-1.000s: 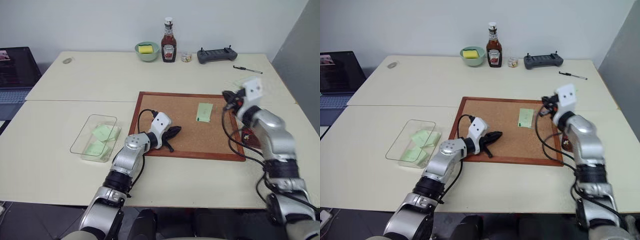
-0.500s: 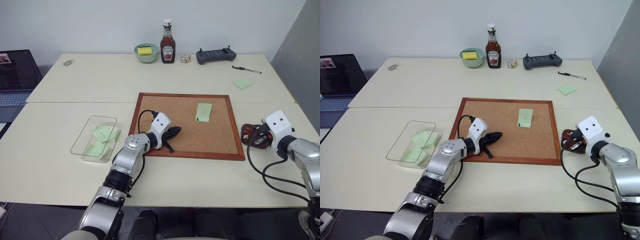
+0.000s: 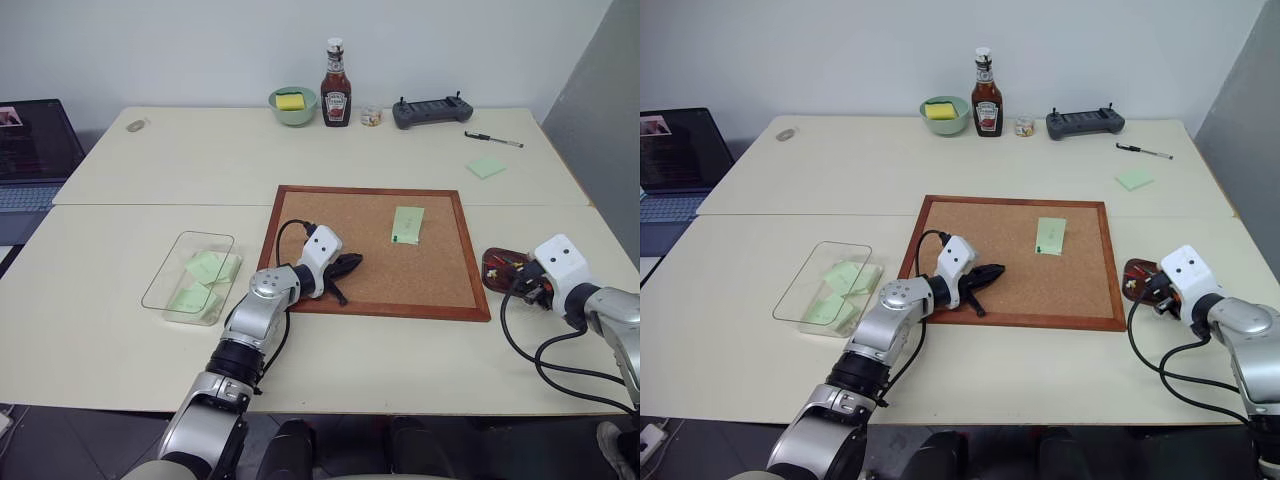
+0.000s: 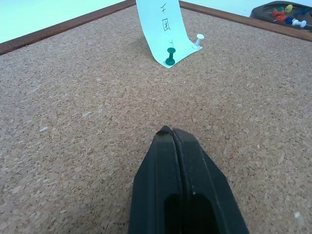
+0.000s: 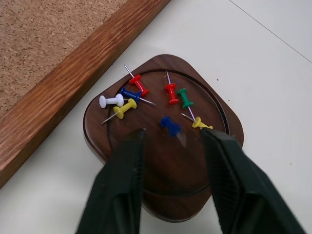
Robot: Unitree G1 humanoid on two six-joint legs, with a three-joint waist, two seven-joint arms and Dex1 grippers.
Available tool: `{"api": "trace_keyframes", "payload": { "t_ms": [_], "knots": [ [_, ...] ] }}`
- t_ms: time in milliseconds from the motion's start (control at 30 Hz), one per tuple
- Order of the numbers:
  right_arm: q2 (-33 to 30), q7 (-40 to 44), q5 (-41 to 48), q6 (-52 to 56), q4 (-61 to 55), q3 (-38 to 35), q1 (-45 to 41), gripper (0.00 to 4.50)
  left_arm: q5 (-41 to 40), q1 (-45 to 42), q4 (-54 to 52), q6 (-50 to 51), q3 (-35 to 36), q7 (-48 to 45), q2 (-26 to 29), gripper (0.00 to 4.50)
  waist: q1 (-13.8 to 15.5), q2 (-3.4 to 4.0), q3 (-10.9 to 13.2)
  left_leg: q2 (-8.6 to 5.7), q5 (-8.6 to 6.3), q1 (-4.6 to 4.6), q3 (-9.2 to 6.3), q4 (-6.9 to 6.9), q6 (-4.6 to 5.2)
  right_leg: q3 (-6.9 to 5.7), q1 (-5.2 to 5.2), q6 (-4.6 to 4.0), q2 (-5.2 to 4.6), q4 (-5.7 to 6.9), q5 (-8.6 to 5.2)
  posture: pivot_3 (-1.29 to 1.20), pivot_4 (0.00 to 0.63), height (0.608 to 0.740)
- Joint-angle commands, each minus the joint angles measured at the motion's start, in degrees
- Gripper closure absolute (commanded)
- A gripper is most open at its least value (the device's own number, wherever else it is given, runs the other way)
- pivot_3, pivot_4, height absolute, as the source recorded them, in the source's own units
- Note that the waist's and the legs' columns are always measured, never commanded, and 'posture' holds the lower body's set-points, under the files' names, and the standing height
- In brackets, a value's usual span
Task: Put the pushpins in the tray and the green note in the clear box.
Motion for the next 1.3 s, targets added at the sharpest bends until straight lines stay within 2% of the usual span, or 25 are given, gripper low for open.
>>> {"api": "trace_keyframes", "payload": {
  "t_ms": [33, 200, 300, 500, 667, 967, 1000, 1300],
  "knots": [
    [-0.86, 0.43, 1.30, 0.88, -2.59, -3.01, -0.75, 1.61, 1.30, 1.60, 2.72, 0.65, -2.41, -0.87, -0.27, 4.50, 0.01, -0.01, 0.00, 0.00, 0.00, 0.00, 0.00, 0.00, 0.00, 0.00, 0.00, 0.00, 0.00, 0.00, 0.00, 0.00, 0.150, 0.740],
    [-1.07, 1.82, 4.78, 2.71, -4.15, -5.85, -2.44, 0.51, 1.40, 1.51, 3.09, 0.18, -2.50, -1.16, -0.11, 4.50, 0.01, 0.00, 0.00, 0.00, 0.00, 0.00, 0.00, 0.00, 0.00, 0.00, 0.01, 0.00, 0.00, -0.01, 0.00, 0.00, 0.150, 0.740],
    [-0.92, 4.96, 9.68, 4.60, -6.04, -7.52, -5.05, 0.51, 1.40, 1.46, 3.18, 0.10, -2.50, -1.27, -0.07, 4.50, -0.10, 0.02, -0.01, 0.00, 0.00, 0.00, 0.01, 0.00, 0.00, 0.02, 0.01, 0.01, 0.00, -0.01, 0.00, 0.00, 0.150, 0.740],
    [4.38, 5.57, 15.92, 7.21, -9.50, -3.03, -10.52, 0.51, 1.25, 1.16, 3.23, 0.41, -2.19, -1.24, -0.09, 4.50, -0.06, -0.03, -0.02, 0.04, 0.00, 0.03, -0.03, -0.03, 0.00, -0.04, 0.04, 0.01, 0.03, -0.05, 0.00, 0.00, 0.150, 0.740],
    [13.92, 2.10, 10.40, -0.57, 0.21, 7.78, -16.73, 0.51, 1.43, 0.85, 3.51, 0.42, -2.23, -1.21, -0.09, 4.50, -0.23, -0.07, -0.05, 0.02, 0.00, 0.05, -0.03, -0.05, 0.00, -0.03, 0.02, 0.01, 0.01, -0.02, 0.01, 0.00, 0.150, 0.740],
    [19.10, 1.73, 3.81, -12.71, 15.94, 13.85, -22.69, 0.51, 1.51, 1.23, 2.63, 0.75, -2.23, -1.03, 0.08, 4.50, -0.02, -0.07, -0.05, 0.00, 0.01, 0.02, -0.08, -0.07, 0.00, -0.07, -0.03, -0.01, -0.01, 0.00, 0.02, 0.00, 0.150, 0.740],
    [19.26, 1.82, 3.58, -13.31, 16.66, 13.97, -22.93, 0.88, 1.51, 1.26, 2.59, 0.77, -2.21, -1.00, 0.11, 4.50, -0.03, -0.06, -0.05, 0.01, 0.01, 0.02, -0.07, -0.07, 0.00, -0.07, -0.02, -0.01, 0.00, -0.01, 0.02, 0.00, 0.150, 0.740],
    [20.51, 1.59, 1.22, -17.45, 23.39, 14.32, -25.01, 2.66, 1.48, 1.37, 2.56, 0.81, -2.06, -0.60, 0.07, 4.50, -0.05, -0.06, -0.05, 0.00, 0.01, 0.02, -0.06, -0.07, 0.00, -0.05, -0.03, -0.01, 0.00, 0.00, 0.02, 0.00, 0.150, 0.740]
  ]
}}
